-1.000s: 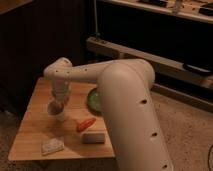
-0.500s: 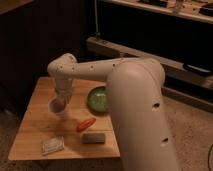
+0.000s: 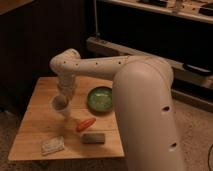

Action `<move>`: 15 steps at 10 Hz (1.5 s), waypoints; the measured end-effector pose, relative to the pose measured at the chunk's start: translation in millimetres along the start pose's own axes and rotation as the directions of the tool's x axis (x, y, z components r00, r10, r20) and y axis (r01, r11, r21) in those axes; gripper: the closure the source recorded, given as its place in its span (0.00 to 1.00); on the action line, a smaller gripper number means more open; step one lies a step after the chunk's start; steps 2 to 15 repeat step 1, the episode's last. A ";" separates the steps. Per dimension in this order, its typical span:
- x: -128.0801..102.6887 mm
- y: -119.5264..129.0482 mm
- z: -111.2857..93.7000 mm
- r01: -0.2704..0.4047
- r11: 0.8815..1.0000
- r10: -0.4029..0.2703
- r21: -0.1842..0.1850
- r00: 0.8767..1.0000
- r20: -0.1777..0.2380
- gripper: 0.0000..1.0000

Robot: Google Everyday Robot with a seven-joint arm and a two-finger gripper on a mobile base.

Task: Pick up the ceramic cup

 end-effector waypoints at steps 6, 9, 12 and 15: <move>-1.6 2.6 -3.0 0.006 1.000 -0.006 -0.004 1.000 0.004 0.93; -1.6 2.6 -3.0 0.006 1.000 -0.006 -0.004 1.000 0.004 0.93; -1.6 2.6 -3.0 0.006 1.000 -0.006 -0.004 1.000 0.004 0.93; -1.6 2.6 -3.0 0.006 1.000 -0.006 -0.004 1.000 0.004 0.93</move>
